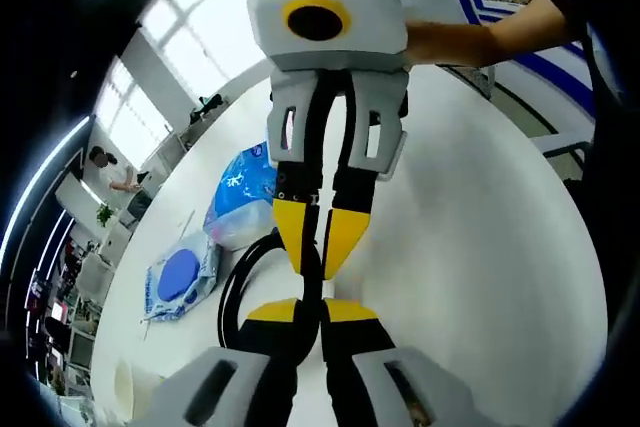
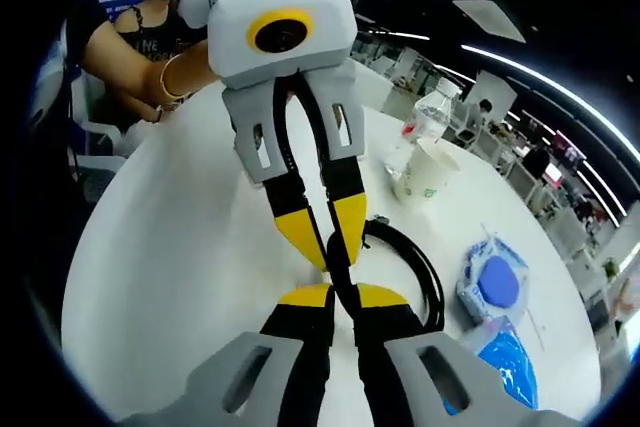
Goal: Arrange the tabletop items into an orderly group along one side of the table until the central work area is clear of visible clutter.
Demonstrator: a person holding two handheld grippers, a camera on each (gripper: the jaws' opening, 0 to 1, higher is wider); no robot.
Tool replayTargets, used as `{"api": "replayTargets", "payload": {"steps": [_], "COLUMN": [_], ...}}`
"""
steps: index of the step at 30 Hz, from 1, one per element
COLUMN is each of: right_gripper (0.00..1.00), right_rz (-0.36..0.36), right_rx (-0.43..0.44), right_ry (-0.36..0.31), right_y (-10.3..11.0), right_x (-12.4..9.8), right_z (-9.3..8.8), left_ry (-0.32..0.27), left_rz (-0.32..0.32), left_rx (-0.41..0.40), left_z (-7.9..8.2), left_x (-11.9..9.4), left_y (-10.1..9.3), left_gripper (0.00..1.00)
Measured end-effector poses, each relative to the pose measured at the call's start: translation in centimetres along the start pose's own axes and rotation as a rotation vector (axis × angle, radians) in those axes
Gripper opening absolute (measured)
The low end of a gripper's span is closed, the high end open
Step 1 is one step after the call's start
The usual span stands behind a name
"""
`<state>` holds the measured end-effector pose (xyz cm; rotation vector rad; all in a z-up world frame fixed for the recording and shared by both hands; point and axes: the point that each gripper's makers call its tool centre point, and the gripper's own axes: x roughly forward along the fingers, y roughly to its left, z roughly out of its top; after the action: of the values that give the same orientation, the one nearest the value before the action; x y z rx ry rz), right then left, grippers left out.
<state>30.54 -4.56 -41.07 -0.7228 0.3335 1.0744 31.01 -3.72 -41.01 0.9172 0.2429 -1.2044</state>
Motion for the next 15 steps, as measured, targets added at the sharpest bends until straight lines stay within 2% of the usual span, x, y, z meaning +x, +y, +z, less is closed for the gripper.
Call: {"api": "replayTargets", "payload": {"steps": [15], "right_gripper": [0.03], "right_rz": [-0.04], "right_rx": [-0.019], "right_ry": [-0.008], "right_y": [1.0], "right_x": [-1.9], "right_z": [0.2], "left_ry": [-0.039], "left_rz": [0.038], "left_rx": [0.069], "left_z": [1.9], "left_x": [-0.7], "left_y": [-1.1], "left_gripper": [0.04]}}
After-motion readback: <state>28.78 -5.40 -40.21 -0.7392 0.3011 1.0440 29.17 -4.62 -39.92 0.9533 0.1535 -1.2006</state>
